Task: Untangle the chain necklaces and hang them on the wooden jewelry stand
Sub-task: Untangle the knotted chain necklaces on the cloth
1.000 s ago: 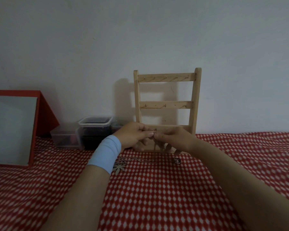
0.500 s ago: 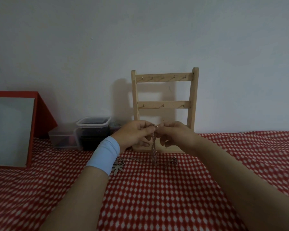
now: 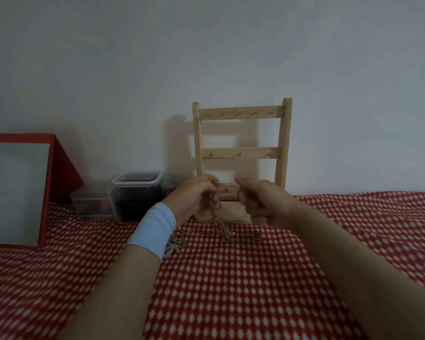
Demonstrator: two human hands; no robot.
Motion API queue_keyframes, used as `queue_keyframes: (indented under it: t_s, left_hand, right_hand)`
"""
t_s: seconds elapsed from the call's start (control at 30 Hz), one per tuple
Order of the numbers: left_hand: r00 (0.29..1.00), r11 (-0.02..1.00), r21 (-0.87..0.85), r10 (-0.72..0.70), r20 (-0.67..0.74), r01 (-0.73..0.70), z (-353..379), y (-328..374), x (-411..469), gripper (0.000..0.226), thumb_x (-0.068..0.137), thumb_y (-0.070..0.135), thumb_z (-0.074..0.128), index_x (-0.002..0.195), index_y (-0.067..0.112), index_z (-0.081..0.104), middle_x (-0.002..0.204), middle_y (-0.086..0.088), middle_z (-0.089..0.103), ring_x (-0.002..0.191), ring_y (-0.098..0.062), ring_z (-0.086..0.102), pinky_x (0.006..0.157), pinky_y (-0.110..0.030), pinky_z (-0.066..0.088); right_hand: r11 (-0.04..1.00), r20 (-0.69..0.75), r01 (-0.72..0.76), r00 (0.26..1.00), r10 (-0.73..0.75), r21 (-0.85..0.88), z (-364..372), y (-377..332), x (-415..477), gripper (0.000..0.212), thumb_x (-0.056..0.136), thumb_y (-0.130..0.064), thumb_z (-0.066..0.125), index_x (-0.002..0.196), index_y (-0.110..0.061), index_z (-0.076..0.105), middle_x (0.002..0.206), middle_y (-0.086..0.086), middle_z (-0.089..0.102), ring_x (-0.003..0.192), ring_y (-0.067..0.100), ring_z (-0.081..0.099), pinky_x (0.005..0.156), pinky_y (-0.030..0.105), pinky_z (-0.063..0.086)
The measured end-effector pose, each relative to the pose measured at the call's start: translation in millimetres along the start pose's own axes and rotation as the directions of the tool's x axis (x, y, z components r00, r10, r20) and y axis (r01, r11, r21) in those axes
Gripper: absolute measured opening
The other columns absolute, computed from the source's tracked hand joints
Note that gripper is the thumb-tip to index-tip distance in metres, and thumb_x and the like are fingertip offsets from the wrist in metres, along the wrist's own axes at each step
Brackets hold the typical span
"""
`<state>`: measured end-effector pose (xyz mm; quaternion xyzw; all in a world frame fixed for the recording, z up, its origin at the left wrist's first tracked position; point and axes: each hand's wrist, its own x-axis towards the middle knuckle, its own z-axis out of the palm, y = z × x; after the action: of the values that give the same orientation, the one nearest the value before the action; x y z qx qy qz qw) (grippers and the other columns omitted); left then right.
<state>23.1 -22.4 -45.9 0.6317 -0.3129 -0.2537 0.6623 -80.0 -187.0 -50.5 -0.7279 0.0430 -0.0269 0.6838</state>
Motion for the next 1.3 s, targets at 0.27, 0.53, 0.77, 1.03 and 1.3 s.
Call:
queue_keyframes:
  t_s: [0.27, 0.53, 0.77, 1.03, 1.3]
  left_hand:
    - [0.999, 0.962, 0.27, 0.039, -0.022, -0.032, -12, -4, 0, 0.009, 0.088, 0.006, 0.068, 0.092, 0.012, 0.073, 0.087, -0.003, 0.075, 0.085, -0.016, 0.073, 0.075, -0.032, 0.06]
    - [0.994, 0.887, 0.456, 0.102, -0.048, -0.068, -12, 7, -5, 0.01, 0.085, 0.012, 0.073, 0.095, 0.009, 0.073, 0.074, -0.004, 0.076, 0.072, -0.017, 0.074, 0.068, -0.03, 0.061]
    - [0.998, 0.821, 0.567, 0.069, 0.014, -0.065, -11, 13, -4, 0.005, 0.093, 0.016, 0.064, 0.089, 0.014, 0.066, 0.081, -0.003, 0.074, 0.078, -0.02, 0.073, 0.077, -0.04, 0.061]
    - [0.984, 0.869, 0.475, -0.174, 0.026, 0.141, -6, 3, 3, 0.021, 0.095, 0.023, 0.054, 0.078, 0.014, 0.061, 0.061, 0.003, 0.055, 0.06, -0.014, 0.05, 0.063, -0.027, 0.046]
    - [0.976, 0.787, 0.6, -0.213, 0.048, 0.142, -8, 8, -4, 0.035, 0.093, 0.028, 0.054, 0.061, 0.018, 0.045, 0.06, 0.001, 0.05, 0.07, -0.022, 0.049, 0.077, -0.035, 0.043]
  right_hand:
    - [0.977, 0.01, 0.011, 1.0, -0.009, -0.211, 4, -2, 1, 0.02, 0.1, -0.02, 0.063, 0.105, -0.004, 0.074, 0.108, 0.011, 0.077, 0.1, 0.025, 0.075, 0.069, 0.037, 0.063]
    - [0.93, -0.134, 0.236, 0.95, -0.281, -0.282, 8, 6, 8, 0.014, 0.086, -0.01, 0.078, 0.1, -0.008, 0.078, 0.091, 0.006, 0.079, 0.083, 0.012, 0.075, 0.077, 0.024, 0.058]
    - [0.972, -0.09, 0.2, 0.973, -0.212, -0.124, 1, 10, 12, 0.011, 0.094, -0.017, 0.069, 0.088, -0.01, 0.074, 0.084, 0.004, 0.073, 0.076, 0.019, 0.064, 0.082, 0.039, 0.059]
    - [0.889, 0.019, 0.095, 0.995, -0.097, -0.448, 7, 3, 7, 0.037, 0.108, -0.026, 0.042, 0.098, 0.0, 0.065, 0.087, 0.008, 0.066, 0.081, 0.02, 0.067, 0.084, 0.037, 0.062]
    - [0.727, -0.005, 0.263, 0.939, -0.344, -0.635, 10, 6, 10, 0.024, 0.104, -0.025, 0.052, 0.09, -0.01, 0.066, 0.09, -0.002, 0.072, 0.074, 0.017, 0.07, 0.076, 0.03, 0.058]
